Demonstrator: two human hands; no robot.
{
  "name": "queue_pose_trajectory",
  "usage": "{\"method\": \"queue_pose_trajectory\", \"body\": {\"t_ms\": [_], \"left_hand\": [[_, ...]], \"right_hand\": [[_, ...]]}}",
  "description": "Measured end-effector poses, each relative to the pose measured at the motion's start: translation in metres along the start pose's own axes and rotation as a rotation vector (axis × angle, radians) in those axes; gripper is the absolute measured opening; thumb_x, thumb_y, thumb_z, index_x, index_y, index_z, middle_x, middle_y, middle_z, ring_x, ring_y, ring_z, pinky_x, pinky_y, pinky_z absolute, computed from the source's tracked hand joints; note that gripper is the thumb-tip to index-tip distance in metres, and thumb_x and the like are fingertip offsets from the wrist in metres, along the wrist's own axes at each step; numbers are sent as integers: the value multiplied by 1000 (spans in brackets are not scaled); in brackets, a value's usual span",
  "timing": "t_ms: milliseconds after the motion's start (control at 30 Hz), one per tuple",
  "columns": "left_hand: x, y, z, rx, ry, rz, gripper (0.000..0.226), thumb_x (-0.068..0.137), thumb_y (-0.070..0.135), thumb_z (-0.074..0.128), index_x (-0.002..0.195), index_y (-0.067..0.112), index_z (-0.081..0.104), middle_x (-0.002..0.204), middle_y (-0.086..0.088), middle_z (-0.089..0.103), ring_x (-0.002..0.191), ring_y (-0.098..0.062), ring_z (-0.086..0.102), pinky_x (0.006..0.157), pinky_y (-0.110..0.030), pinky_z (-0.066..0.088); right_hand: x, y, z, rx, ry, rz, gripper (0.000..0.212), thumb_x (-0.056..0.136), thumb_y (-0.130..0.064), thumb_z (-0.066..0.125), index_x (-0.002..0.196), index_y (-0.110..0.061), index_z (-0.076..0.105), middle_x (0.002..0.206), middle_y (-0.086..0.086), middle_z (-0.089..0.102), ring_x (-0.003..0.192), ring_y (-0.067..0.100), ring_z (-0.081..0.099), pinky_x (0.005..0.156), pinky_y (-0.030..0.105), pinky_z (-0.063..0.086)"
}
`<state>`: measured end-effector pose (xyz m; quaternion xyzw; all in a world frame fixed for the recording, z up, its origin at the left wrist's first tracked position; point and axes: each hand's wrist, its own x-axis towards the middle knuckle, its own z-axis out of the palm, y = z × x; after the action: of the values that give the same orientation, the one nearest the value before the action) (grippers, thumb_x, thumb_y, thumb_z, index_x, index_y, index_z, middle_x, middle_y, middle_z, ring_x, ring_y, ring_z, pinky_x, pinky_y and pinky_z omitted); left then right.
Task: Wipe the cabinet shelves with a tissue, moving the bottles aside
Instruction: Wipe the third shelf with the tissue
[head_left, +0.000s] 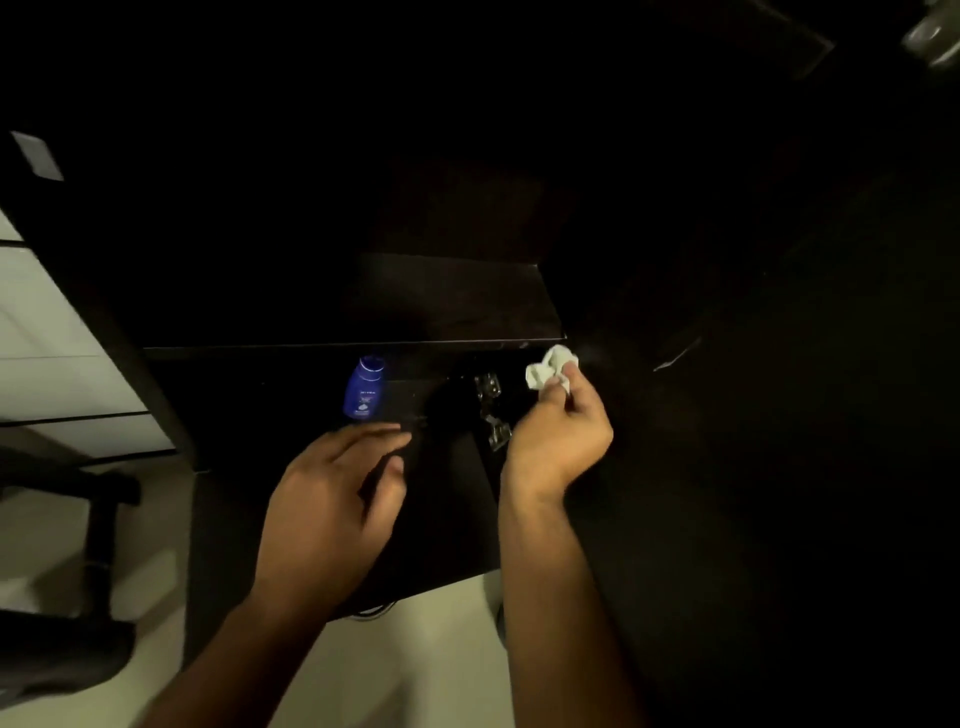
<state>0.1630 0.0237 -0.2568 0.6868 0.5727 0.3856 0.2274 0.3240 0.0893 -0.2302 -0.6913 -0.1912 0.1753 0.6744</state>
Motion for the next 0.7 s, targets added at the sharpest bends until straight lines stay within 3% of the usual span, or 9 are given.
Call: {"method": "queue_pose_trajectory", "body": {"t_ms": [167, 333, 433, 567, 700], "left_hand": [[-9, -12, 18, -50, -20, -81, 38, 89, 40, 43, 109, 23, 70, 112, 13, 65, 101, 1, 56, 84, -11, 38], [-17, -31, 16, -28, -29, -90, 36, 89, 40, 42, 103, 23, 72, 107, 15, 65, 98, -2, 60, 82, -13, 41], [-22, -41, 8, -31, -5, -117, 37, 88, 41, 42, 102, 23, 72, 104, 22, 59, 96, 0, 58, 81, -11, 41], [-29, -55, -11, -43, 32, -158, 39, 87, 41, 42, 101, 23, 73, 102, 25, 57, 92, 3, 58, 78, -13, 45], [-36, -68, -32, -43, 43, -166, 37, 87, 40, 43, 101, 22, 73, 101, 25, 58, 89, 2, 60, 75, -19, 51]], "right_hand": [[12, -2, 20, -87, 4, -109, 25, 93, 0, 60, 116, -6, 70, 111, 1, 70, 97, 3, 64, 76, 2, 47], [8, 7, 21, -169, -21, -272, 23, 88, 0, 67, 109, -7, 73, 108, -1, 67, 97, 5, 64, 76, 2, 46], [6, 6, 28, -178, -34, -275, 20, 86, -2, 69, 102, -13, 75, 102, -7, 64, 92, 4, 65, 77, 8, 51], [-7, 10, 35, -81, -43, -192, 18, 85, -4, 72, 95, -18, 75, 98, -7, 67, 90, 10, 69, 76, 30, 60], [-38, 10, 44, -50, -89, -163, 17, 84, -2, 72, 95, -14, 76, 95, -9, 65, 90, 11, 69, 76, 34, 61]]}}
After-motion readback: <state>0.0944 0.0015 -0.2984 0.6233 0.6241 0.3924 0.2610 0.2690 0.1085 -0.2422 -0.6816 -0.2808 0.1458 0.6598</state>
